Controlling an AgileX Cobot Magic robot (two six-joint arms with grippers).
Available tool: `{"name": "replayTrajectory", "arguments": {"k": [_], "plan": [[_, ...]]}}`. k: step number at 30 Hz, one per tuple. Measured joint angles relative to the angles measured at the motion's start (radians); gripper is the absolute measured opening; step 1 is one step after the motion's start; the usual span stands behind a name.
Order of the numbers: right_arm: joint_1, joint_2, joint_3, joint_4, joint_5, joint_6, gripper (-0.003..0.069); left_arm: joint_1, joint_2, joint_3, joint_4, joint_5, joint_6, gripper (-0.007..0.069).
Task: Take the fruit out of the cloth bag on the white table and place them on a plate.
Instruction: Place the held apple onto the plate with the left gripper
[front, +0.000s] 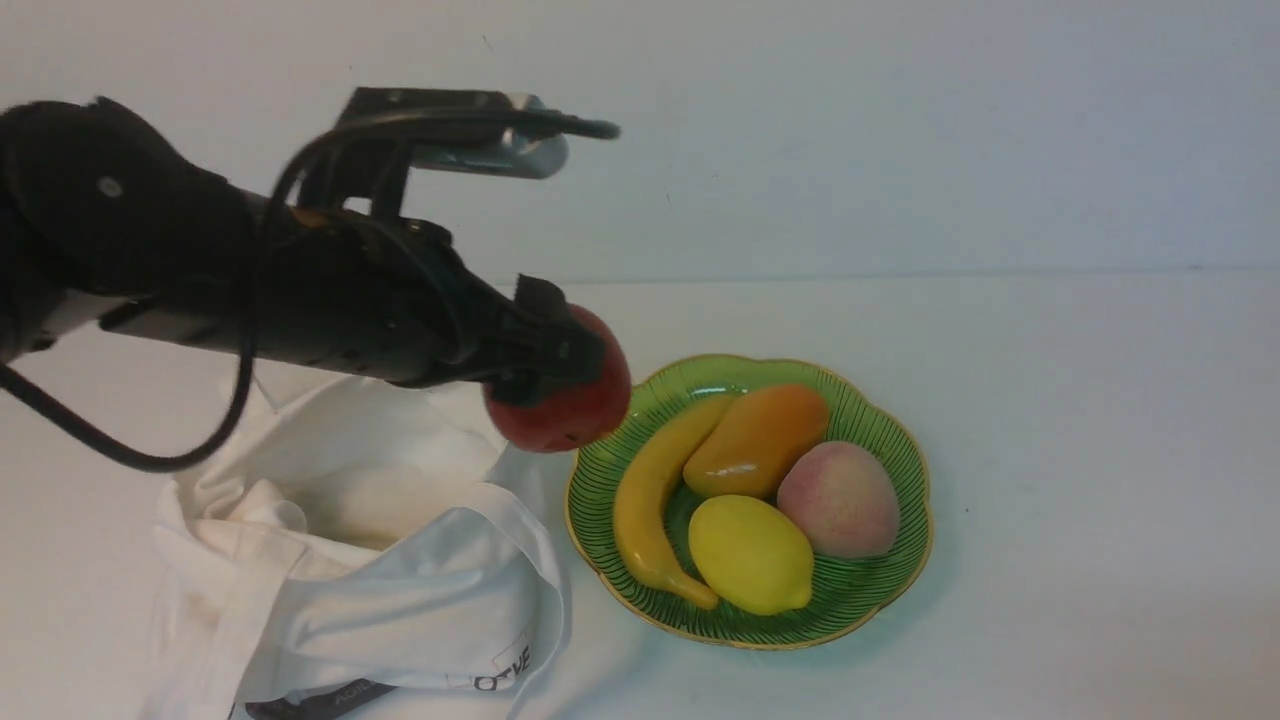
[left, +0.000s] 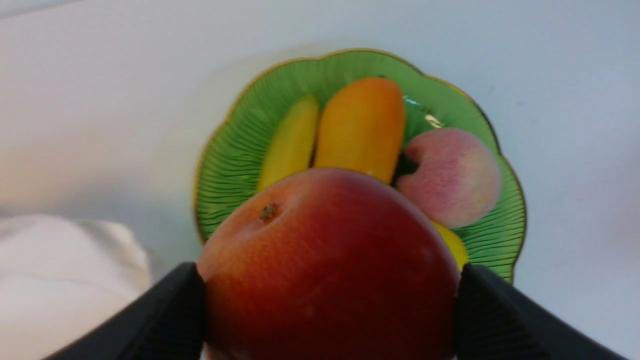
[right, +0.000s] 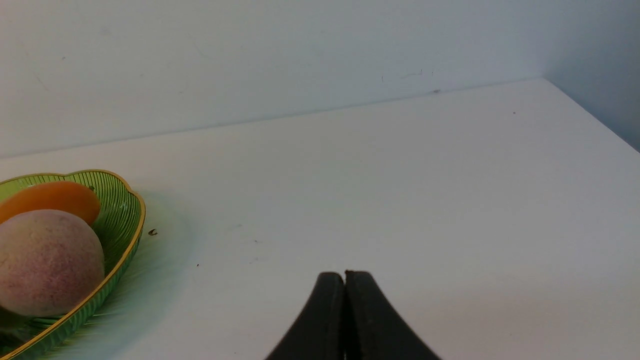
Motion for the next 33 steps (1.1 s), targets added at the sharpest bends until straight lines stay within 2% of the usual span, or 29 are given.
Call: {"name": "replayTrajectory", "arguments": {"k": [7,13,23,31,33], "plan": [[0.000,0.000,0.000,0.000,0.000,0.000,-0.0015,-0.114,0.137,-0.032,-0.047,-0.131,0.000,0.0580],[0.000,0.000,0.000,0.000,0.000,0.000,-0.0015,-0.115,0.275,-0.110,-0.046,-0.181,-0.001,0.0580],[0.000,0.000,0.000,0.000,0.000,0.001,-0.0015,-0.112,0.400,-0.120,-0.048,-0.213,-0.008,0.0580],[0.000,0.000,0.000,0.000,0.000,0.001,-0.0015,-0.112,0.413,-0.122,-0.051,-0.213,-0.012,0.0582],[0.000,0.000,0.000,0.000,0.000,0.001,-0.0015,-0.112,0.413,-0.122,-0.051,-0.213,-0.012,0.0609]]}}
